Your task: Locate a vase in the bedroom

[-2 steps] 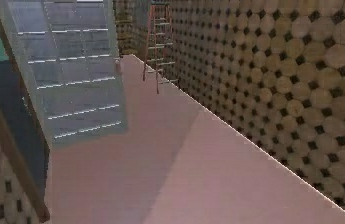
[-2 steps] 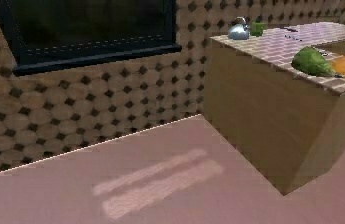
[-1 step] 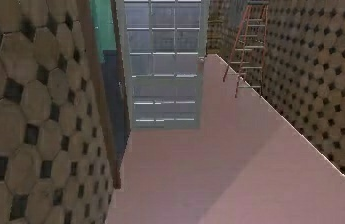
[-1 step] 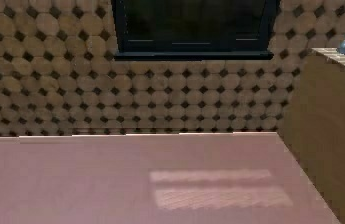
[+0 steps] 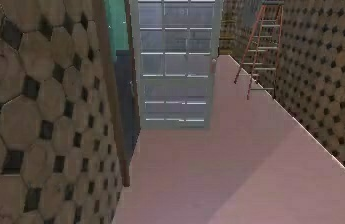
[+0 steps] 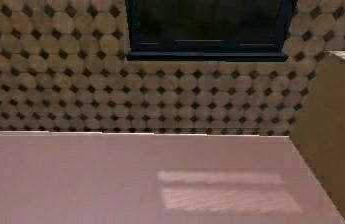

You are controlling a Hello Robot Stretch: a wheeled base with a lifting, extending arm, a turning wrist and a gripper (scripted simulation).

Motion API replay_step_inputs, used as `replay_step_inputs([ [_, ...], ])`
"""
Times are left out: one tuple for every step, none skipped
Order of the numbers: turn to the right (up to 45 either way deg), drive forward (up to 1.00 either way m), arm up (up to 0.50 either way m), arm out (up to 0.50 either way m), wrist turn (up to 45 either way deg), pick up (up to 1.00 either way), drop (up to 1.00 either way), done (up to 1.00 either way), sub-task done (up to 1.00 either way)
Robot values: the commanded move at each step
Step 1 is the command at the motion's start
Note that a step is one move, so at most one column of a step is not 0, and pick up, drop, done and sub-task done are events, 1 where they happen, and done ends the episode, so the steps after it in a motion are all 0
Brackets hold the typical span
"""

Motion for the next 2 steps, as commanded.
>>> replay_step_inputs([
  [0.0,1.00,0.00,0.00,0.0,0.00,0.00,0.00,0.00],
  [0.0,0.70,0.00,0.00,0.0,0.00,0.00,0.00,0.00],
])
